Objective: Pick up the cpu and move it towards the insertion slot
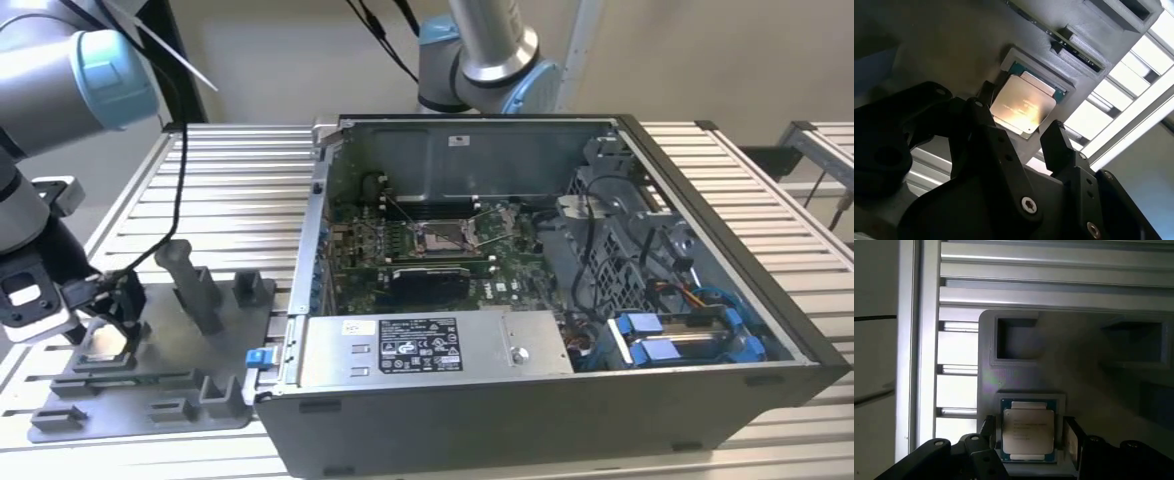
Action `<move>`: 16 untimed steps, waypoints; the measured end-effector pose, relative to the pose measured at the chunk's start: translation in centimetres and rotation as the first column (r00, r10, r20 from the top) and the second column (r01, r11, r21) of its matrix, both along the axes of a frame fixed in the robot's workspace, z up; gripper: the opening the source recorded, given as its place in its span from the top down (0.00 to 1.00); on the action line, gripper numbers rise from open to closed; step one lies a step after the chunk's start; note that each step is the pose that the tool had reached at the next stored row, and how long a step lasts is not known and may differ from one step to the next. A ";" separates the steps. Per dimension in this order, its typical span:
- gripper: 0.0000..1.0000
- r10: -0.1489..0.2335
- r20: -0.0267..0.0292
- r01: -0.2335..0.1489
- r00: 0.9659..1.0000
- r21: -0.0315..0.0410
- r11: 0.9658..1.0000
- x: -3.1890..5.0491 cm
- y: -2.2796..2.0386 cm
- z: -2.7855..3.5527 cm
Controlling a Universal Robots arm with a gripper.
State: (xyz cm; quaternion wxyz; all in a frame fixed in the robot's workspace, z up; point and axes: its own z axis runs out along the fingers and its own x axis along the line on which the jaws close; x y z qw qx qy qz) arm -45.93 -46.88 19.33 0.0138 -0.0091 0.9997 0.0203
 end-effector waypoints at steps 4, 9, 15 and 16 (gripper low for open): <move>0.00 0.001 0.000 -0.001 1.000 0.000 1.000 0.00 -0.23 -0.24; 0.00 0.002 0.000 -0.002 1.000 0.000 1.000 0.00 -0.36 -0.48; 0.00 0.003 0.000 -0.003 1.000 0.000 1.000 0.00 -0.37 -0.49; 0.00 0.003 0.000 -0.003 1.000 0.000 1.000 0.00 -0.37 -0.49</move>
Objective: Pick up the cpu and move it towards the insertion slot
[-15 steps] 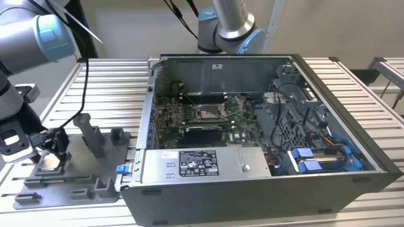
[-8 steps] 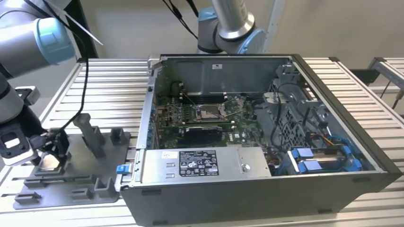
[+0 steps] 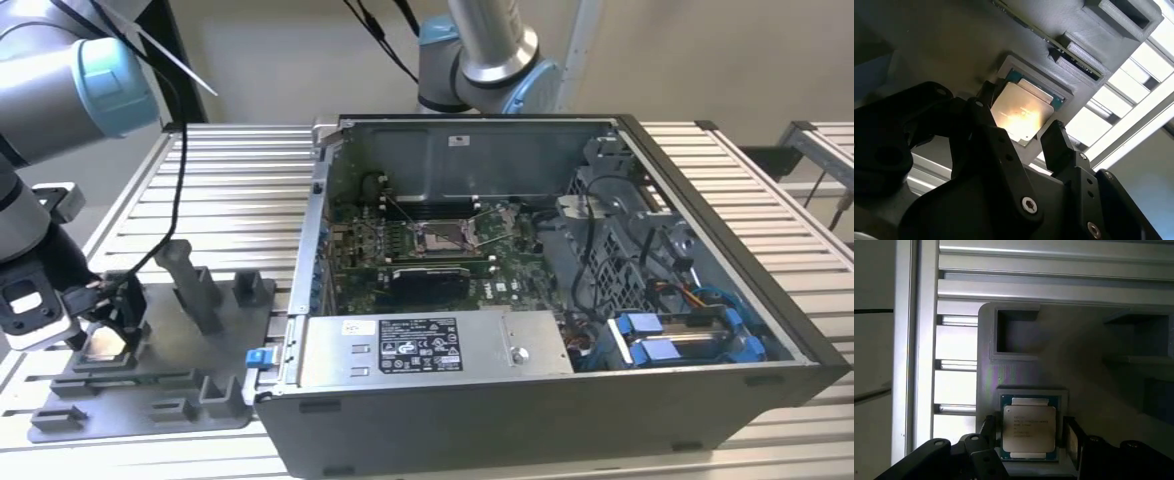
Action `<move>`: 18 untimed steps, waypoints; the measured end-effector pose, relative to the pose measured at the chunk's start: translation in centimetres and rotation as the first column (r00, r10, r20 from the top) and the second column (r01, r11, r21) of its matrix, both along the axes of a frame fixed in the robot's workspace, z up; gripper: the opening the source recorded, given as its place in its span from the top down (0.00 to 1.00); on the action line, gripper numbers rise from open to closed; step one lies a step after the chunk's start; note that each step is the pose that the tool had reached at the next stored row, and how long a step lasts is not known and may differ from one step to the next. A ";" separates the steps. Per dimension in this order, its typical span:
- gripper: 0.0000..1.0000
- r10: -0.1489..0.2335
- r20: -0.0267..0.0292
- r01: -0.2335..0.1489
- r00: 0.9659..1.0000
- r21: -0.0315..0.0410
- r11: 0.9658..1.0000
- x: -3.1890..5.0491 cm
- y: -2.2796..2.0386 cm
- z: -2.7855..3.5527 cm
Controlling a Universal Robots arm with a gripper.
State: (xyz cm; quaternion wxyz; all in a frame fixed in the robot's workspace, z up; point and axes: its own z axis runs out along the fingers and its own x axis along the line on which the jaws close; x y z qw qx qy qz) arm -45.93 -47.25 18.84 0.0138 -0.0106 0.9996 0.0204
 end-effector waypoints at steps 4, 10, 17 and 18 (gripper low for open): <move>0.00 0.000 0.000 0.000 1.000 0.000 1.000 0.00 0.00 0.00; 1.00 0.001 0.000 -0.001 1.000 0.000 1.000 0.00 0.00 0.00; 1.00 0.001 0.000 -0.001 1.000 0.000 1.000 0.00 0.00 0.01; 1.00 0.001 0.000 -0.001 1.000 0.000 1.000 0.00 0.00 0.01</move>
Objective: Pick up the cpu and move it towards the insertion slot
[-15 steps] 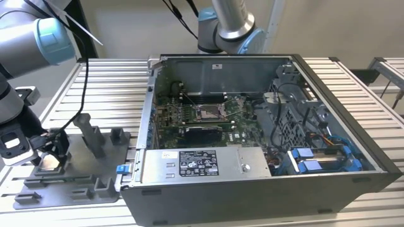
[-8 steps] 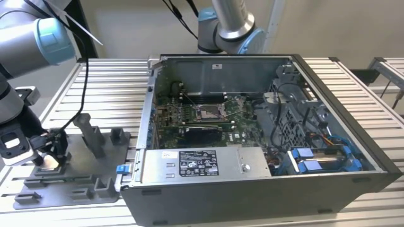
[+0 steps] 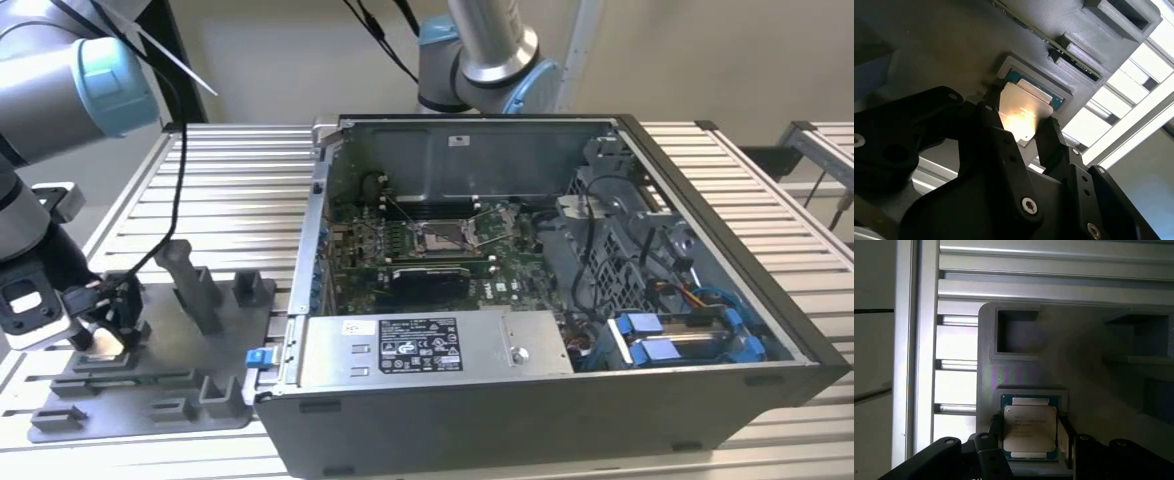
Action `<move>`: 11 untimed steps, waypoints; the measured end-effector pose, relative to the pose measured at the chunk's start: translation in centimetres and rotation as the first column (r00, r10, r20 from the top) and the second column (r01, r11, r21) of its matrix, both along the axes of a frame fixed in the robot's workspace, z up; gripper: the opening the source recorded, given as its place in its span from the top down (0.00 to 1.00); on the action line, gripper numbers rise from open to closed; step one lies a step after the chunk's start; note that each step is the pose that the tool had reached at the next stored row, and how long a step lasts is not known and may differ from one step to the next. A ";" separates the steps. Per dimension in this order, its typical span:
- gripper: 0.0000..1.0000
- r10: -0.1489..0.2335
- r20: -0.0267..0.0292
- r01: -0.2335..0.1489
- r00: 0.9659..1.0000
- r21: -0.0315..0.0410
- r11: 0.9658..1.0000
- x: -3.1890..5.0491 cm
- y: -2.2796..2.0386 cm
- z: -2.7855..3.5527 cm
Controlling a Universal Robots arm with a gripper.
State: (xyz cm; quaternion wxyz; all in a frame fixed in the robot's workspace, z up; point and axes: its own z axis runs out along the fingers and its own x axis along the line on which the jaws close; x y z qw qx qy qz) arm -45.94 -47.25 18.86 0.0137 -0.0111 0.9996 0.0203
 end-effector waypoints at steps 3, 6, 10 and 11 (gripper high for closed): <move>1.00 0.000 0.000 0.000 1.000 0.000 1.000 0.00 0.00 -0.01; 1.00 0.000 0.001 0.000 1.000 0.001 1.000 0.01 0.01 0.11; 1.00 0.000 -0.002 0.000 1.000 0.000 1.000 0.00 0.00 1.17; 1.00 0.000 -0.003 0.000 1.000 0.000 1.000 0.00 0.00 1.45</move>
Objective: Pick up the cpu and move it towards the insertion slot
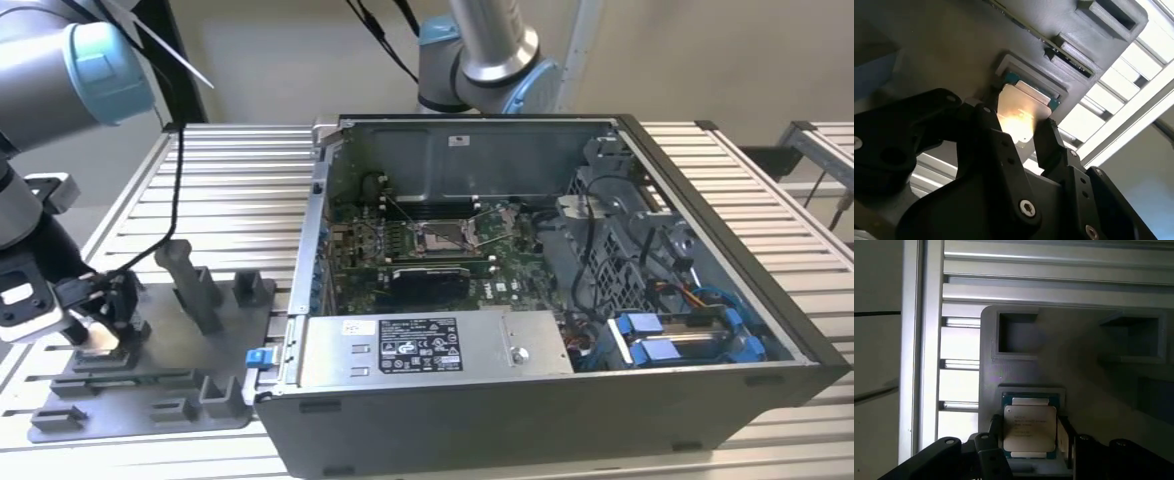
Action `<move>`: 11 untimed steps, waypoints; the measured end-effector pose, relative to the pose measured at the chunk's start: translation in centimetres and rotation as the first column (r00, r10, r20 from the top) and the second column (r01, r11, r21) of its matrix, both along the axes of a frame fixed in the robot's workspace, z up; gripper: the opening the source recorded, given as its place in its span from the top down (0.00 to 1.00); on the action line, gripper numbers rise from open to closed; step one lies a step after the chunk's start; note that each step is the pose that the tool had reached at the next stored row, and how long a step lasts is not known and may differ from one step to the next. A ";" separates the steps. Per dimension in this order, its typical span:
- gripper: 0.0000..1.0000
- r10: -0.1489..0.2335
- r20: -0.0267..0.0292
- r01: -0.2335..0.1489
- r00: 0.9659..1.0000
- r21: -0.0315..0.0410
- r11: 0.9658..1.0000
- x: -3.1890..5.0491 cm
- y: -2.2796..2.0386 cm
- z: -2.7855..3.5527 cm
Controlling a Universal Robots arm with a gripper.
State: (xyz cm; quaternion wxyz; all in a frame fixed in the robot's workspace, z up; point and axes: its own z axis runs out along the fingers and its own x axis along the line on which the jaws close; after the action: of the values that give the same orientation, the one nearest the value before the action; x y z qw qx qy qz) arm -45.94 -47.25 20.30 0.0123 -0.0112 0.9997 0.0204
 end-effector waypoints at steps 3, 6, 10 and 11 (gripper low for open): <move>1.00 0.000 -0.001 0.000 1.000 0.000 1.000 0.00 0.00 0.88; 1.00 0.000 -0.002 0.000 1.000 0.000 1.000 0.00 0.00 1.80; 1.00 0.000 -0.003 0.000 1.000 0.000 1.000 0.00 0.00 3.10; 1.00 0.000 -0.004 0.000 1.000 0.000 1.000 0.00 0.00 3.44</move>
State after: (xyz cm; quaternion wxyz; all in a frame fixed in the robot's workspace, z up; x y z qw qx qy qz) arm -45.93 -47.25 23.75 0.0105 -0.0111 0.9997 0.0204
